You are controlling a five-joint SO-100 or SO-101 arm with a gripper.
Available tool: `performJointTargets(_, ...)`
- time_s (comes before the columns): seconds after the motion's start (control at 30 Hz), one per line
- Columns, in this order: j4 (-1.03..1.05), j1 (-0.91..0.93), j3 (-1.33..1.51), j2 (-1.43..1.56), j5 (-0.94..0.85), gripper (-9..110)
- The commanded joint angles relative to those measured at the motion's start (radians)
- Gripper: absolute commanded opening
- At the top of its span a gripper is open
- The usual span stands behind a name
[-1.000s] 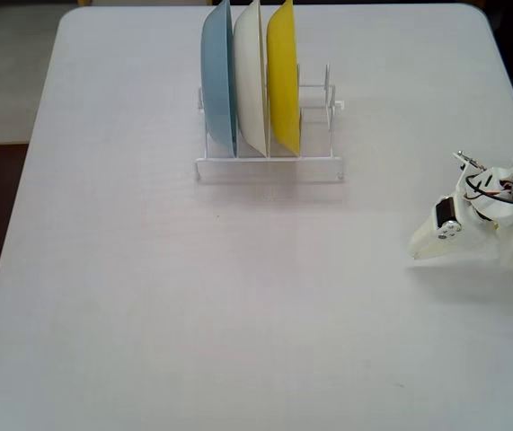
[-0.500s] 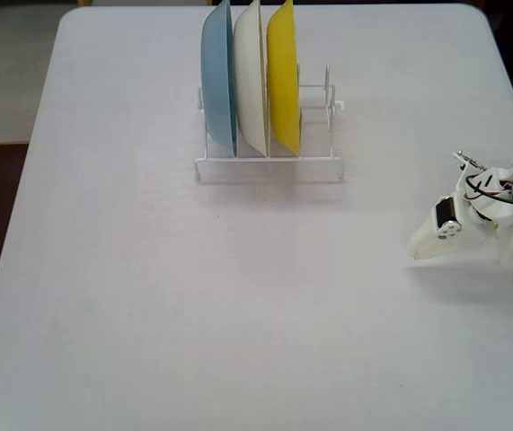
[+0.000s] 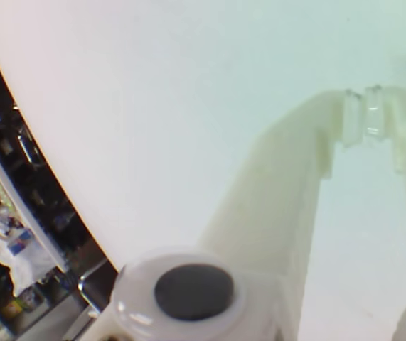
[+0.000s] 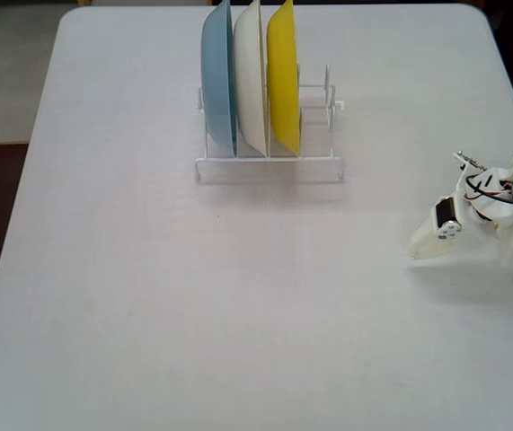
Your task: Please take one of the plates.
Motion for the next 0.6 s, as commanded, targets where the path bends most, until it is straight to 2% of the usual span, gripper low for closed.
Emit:
performJointTargets(0.0,-0.006,-0.003,-0.063,0.023,-0.005,0)
performJointTargets(0.57,-0.032,-0.005,-0.058,0.023,-0.043,0)
